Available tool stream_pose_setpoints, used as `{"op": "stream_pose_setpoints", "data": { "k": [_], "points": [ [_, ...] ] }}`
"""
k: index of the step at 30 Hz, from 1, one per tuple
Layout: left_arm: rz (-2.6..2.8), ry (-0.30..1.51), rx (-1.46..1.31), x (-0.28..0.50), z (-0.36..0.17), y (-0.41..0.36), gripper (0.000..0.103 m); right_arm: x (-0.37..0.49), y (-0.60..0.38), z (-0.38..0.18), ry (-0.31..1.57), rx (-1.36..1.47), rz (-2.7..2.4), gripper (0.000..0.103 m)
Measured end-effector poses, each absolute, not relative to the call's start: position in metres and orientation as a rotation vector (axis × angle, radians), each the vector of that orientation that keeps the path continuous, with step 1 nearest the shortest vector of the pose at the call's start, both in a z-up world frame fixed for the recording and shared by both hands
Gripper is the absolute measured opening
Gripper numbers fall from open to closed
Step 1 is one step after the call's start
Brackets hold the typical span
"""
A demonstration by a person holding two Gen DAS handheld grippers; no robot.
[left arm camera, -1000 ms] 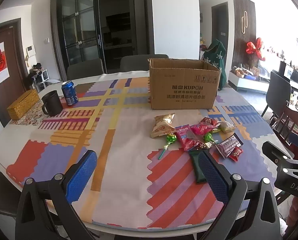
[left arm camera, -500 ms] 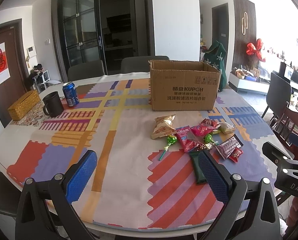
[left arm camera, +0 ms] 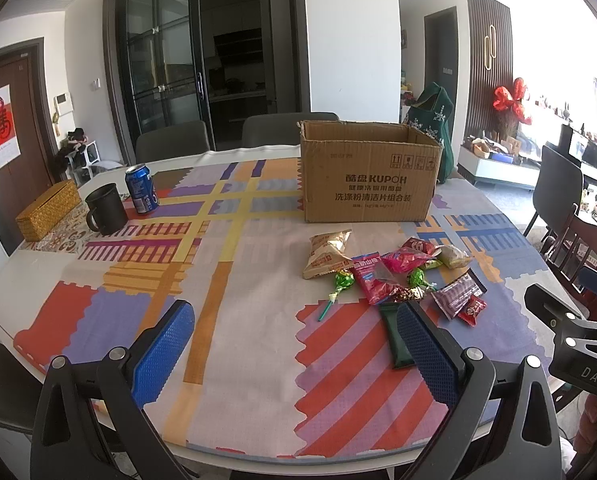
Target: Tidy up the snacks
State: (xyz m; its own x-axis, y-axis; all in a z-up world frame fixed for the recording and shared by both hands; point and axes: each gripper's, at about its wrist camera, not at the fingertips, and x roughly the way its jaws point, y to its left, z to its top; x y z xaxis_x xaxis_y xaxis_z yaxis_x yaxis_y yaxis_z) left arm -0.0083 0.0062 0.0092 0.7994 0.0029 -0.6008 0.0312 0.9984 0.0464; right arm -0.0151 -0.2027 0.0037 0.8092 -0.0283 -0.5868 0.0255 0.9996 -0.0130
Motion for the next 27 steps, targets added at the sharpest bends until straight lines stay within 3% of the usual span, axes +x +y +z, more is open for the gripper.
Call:
{"op": "stream_pose_setpoints", "data": {
  "k": [27],
  "points": [
    [-0.017,0.644,0.055,-0.0095,0.0084,0.0062,0.103,-0.0143,-0.2038,0.0022,0.627,-0.004,-0.029,0.102]
  ]
}}
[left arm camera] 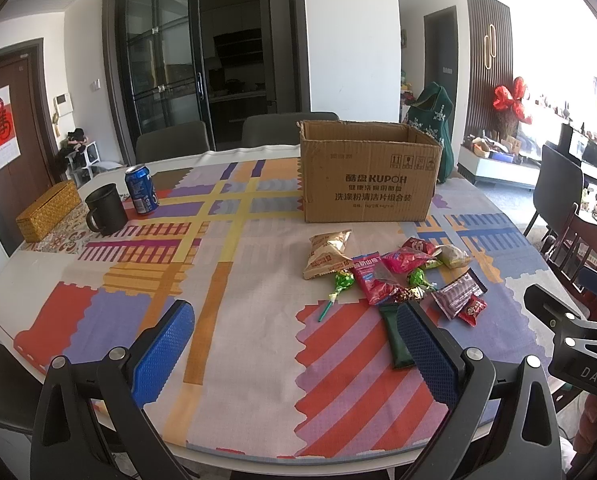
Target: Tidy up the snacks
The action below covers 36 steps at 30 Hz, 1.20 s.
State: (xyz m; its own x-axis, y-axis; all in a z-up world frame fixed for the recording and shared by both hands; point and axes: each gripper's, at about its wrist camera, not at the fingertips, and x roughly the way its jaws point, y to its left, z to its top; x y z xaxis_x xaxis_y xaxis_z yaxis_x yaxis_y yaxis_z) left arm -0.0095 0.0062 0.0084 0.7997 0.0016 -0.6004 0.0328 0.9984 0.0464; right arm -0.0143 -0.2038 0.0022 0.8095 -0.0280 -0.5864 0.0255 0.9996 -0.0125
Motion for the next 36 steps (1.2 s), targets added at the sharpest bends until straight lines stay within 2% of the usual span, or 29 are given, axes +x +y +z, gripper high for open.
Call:
{"op": "stream_pose_setpoints", "data": {
  "k": [7,18,20,25,36],
  "points": [
    [-0.054,0.672,0.064,0.0,0.014,0.001,0.103,-0.014,-0.204,0.004,0.638,0.004,-0.026,0.102],
    [-0.182,0.751,0.111,0.029,-0.006,-0.029,0.102,0.006,-0.22,-0.012,0.711,0.056,-0.004,0.102],
    [-0.199,0.766,0.117,0.034,-0.009,-0.034,0.097,0.011,-0.222,-0.017,0.725,0.049,0.0,0.098],
    [-0.256,0.826,0.132,0.053,-0.024,-0.052,0.097,0.027,-0.231,-0.028,0.76,0.046,0.003,0.092],
    [-0.298,0.938,0.136,0.08,-0.058,-0.082,0.088,0.057,-0.236,-0.061,0.866,0.097,0.002,0.071]
  ]
}}
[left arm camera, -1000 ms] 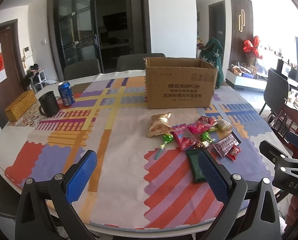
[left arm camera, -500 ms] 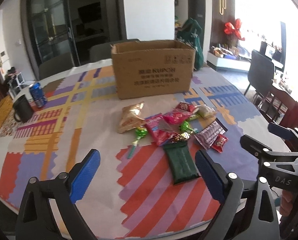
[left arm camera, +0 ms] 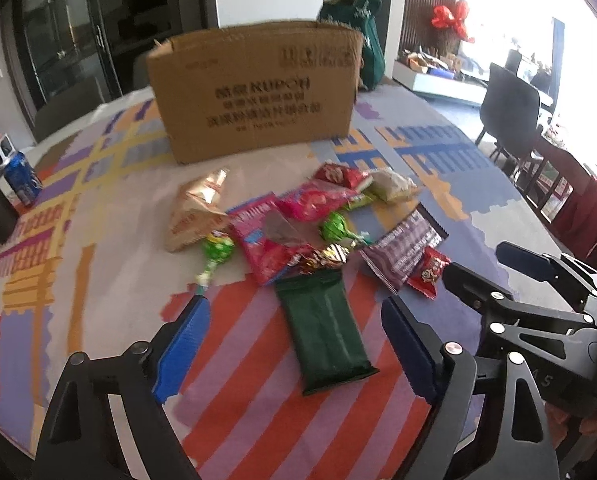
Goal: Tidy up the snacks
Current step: 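Grasp the dark green bar with the left tool while the right tool grasps the red candy packet, then carry both snacks over the cardboard box and open both tools to drop them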
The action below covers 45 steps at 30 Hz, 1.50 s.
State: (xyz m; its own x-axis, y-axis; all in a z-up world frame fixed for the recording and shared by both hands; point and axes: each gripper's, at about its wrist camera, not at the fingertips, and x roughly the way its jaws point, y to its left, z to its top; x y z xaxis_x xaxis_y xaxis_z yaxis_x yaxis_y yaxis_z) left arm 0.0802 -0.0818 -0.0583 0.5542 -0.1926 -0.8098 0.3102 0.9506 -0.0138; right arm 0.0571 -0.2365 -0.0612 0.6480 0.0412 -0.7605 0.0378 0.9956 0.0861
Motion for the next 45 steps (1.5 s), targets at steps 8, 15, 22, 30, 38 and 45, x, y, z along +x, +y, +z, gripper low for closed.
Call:
{"op": "stream_pose_setpoints", "data": {
  "k": [8,15,22,30,38,45],
  "points": [
    [-0.282,1.03,0.093,0.093,-0.084,-0.088,0.08,0.068,-0.245,-0.081,0.93,0.166,0.009,0.058],
    [-0.248,1.072,0.088,0.099,-0.101,-0.092,0.074,0.075,-0.243,-0.092,0.965,0.191,0.029,0.049],
    [-0.237,1.096,0.11,0.103,-0.109,-0.097,0.067,0.079,-0.246,-0.097,0.976,0.214,0.035,0.044],
    [-0.265,1.085,0.144,0.101,-0.11,-0.104,0.052,0.086,-0.237,-0.099,0.971,0.2,0.063,0.04],
    [-0.284,1.073,0.119,0.1,-0.109,-0.098,0.043,0.085,-0.234,-0.101,0.979,0.177,0.058,0.021],
    [-0.286,1.024,0.092,0.093,-0.096,-0.092,0.043,0.074,-0.23,-0.091,0.956,0.145,0.076,0.02]
  ]
}}
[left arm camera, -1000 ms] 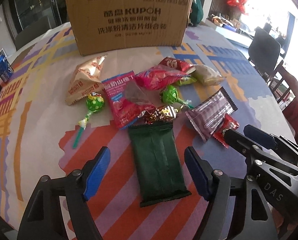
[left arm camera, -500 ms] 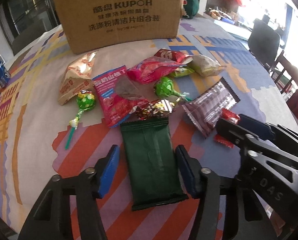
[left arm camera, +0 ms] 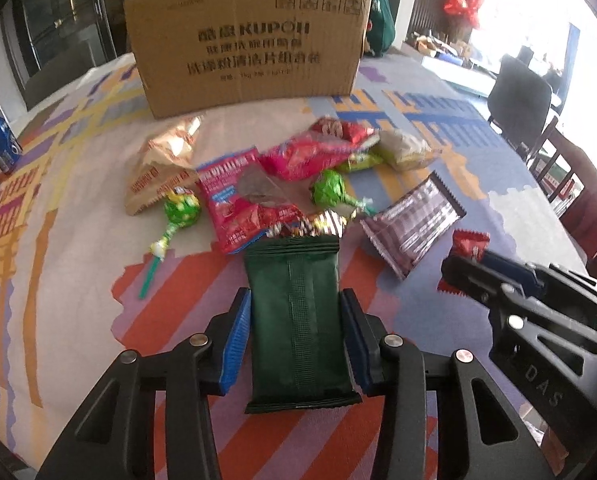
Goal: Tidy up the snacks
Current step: 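Carry both snacks over the cardboard box and open both tools to drop them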
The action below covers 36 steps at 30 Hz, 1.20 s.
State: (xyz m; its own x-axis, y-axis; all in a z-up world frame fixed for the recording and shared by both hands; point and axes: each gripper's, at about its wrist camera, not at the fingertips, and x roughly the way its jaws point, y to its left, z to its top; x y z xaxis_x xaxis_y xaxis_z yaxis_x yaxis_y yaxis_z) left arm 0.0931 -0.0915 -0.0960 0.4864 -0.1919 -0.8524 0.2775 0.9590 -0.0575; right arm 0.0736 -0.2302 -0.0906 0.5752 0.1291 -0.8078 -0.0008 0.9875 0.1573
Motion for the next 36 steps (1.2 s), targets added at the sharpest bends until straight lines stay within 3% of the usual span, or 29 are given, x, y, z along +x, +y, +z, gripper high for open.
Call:
{"op": "stream_pose_setpoints", "data": {
  "k": [14,36],
  "points": [
    [-0.249,0.829,0.09,0.092,-0.04,-0.07,0.043,0.068,-0.217,-0.053,0.873,0.101,0.134,0.02],
    [-0.152,0.604,0.132,0.158,0.035,-0.037,0.043,0.145,-0.179,0.029,0.656,0.016,0.218,0.02]
  ]
}}
